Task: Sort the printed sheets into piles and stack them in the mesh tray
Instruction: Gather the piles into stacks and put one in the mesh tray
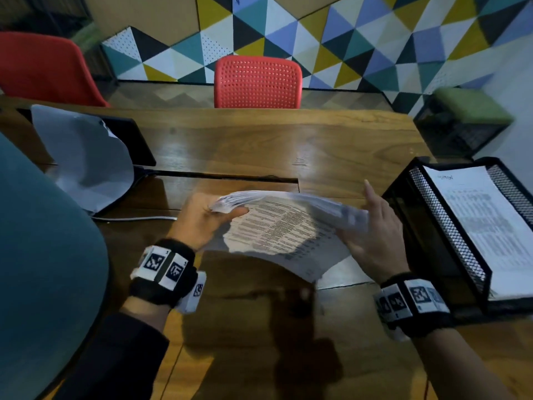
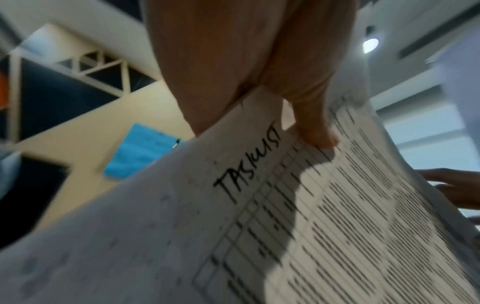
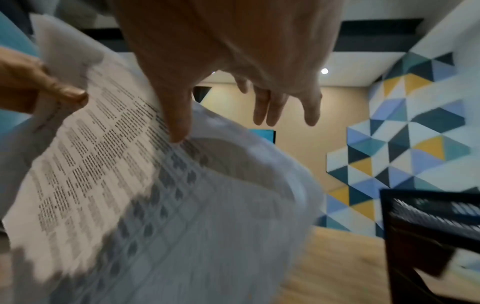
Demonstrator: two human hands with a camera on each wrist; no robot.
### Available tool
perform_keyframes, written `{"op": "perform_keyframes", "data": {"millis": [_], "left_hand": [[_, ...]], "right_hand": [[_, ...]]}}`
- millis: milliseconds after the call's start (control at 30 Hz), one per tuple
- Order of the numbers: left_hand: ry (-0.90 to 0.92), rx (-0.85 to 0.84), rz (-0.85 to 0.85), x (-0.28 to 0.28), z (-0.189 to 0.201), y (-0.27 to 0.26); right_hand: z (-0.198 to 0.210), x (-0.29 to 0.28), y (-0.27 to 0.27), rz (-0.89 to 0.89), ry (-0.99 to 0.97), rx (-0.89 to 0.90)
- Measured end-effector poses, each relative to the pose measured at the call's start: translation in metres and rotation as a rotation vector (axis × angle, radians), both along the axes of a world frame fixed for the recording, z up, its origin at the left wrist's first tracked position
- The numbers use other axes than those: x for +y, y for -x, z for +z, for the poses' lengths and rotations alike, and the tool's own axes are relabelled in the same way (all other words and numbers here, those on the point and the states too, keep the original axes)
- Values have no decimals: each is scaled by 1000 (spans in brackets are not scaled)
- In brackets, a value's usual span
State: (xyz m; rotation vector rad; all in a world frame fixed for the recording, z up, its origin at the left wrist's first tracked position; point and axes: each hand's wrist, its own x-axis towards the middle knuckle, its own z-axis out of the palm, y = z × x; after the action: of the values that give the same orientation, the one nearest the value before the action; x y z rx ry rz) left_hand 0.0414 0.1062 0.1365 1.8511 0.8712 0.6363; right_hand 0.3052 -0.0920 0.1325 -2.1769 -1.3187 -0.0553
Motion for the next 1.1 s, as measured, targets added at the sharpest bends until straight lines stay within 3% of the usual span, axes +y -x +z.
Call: {"op": "perform_keyframes", "data": {"millis": [67, 167, 233, 333, 367, 400, 467, 533, 567, 633, 767, 967, 1100], "left_hand": [[-226, 98, -163, 0, 35, -8], [-556, 162, -319, -12, 85, -24], [-715, 148, -284, -16, 104, -31], [-916, 14, 27, -16, 108, -32], [-831, -88, 156, -16, 101, -27], [-627, -183, 278, -20, 93, -22], [-39, -299, 403, -20, 59, -14], [474, -296, 292, -22, 25, -13], [598, -267, 184, -28, 16, -15], [590, -289, 127, -48, 5, -25], [393, -576, 297, -77, 5, -38], [324, -432, 377, -71, -23, -28], [338, -439, 349, -57, -20, -22]], "right_hand": [[20, 7, 8, 131, 24, -60], [38, 19, 19, 381, 6, 162], [38, 21, 25, 384, -38, 322], [35, 12, 32, 315, -146, 559], [35, 6, 32, 293, -178, 612], [33, 0, 32, 273, -206, 695], [28, -11, 33, 233, -262, 877], [17, -16, 37, 190, -320, 983], [12, -16, 42, 171, -334, 998], [7, -15, 56, 139, -378, 985], [12, -8, 87, 111, -504, 929], [-9, 3, 89, 35, -354, 845], [8, 9, 78, 110, -507, 738]]}}
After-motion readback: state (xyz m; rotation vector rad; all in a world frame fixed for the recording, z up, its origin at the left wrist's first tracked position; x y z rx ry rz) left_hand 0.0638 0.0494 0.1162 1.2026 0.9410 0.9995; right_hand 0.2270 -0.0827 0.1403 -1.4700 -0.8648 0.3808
